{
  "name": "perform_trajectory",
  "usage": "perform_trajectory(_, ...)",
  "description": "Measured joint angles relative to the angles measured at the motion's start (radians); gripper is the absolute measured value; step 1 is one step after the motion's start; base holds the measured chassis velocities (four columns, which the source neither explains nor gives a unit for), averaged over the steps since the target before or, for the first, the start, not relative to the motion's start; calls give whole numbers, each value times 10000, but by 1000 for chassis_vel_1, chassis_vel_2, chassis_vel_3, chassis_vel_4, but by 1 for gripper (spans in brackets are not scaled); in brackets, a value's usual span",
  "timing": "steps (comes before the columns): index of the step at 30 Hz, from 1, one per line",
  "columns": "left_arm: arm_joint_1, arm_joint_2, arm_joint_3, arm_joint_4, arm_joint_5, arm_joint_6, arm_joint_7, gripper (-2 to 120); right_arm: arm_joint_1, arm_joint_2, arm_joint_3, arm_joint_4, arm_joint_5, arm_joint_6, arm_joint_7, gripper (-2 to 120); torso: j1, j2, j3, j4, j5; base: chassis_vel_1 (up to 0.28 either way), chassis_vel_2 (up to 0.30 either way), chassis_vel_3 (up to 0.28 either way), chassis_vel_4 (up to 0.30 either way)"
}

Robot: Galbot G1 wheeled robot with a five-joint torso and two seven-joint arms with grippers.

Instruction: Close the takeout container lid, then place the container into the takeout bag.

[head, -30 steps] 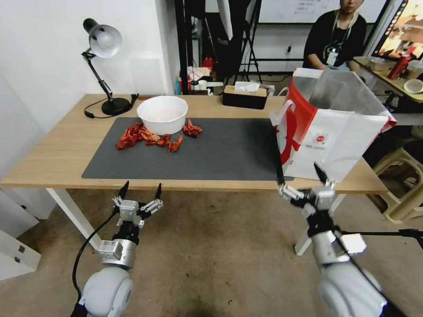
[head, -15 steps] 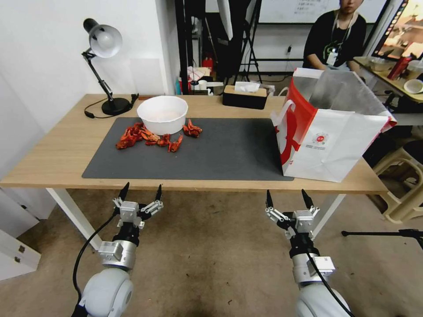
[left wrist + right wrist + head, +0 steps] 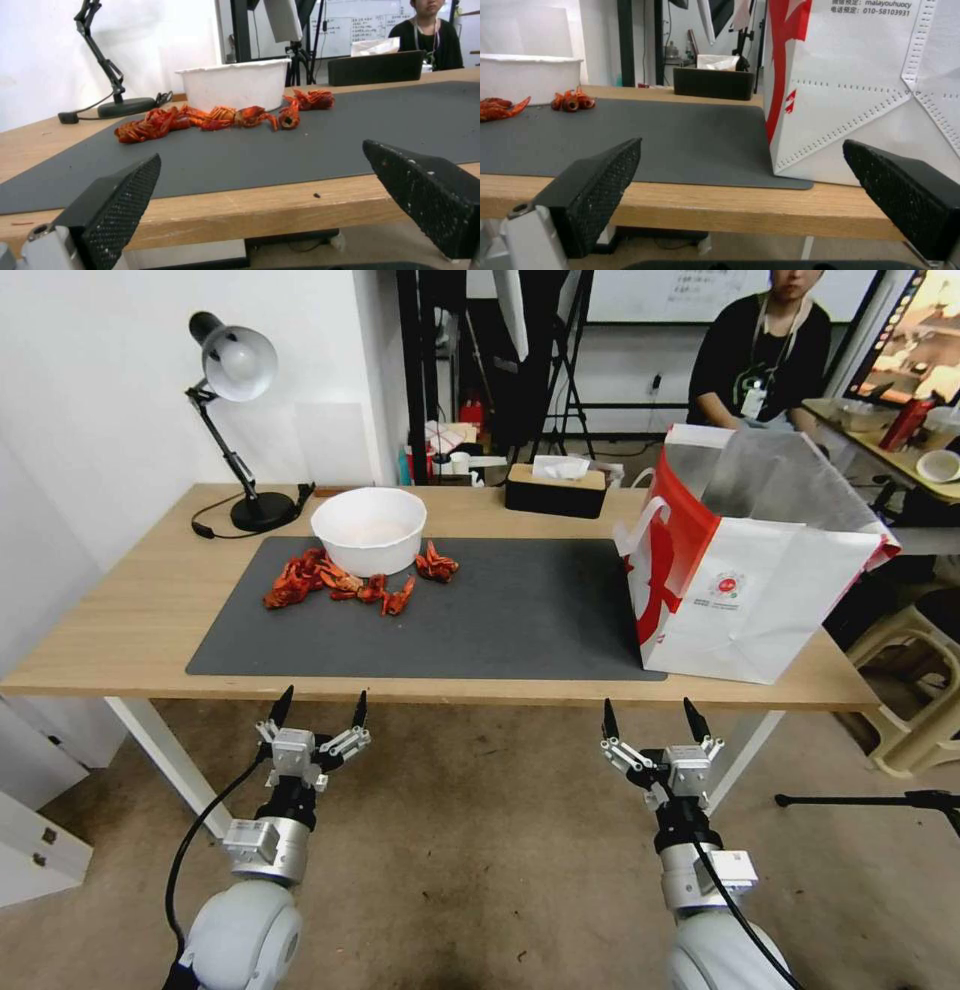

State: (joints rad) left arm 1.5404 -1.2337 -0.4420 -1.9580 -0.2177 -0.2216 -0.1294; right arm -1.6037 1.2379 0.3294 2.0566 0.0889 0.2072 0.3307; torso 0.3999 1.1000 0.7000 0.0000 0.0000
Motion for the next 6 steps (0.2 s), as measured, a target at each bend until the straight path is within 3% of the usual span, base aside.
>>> perform_trajectory(6, 3, -3, -1, 0, 3, -4, 3, 100, 3, 0, 0, 0, 11, 0, -6, 100, 0, 0, 0, 0, 0, 0, 0, 0, 0)
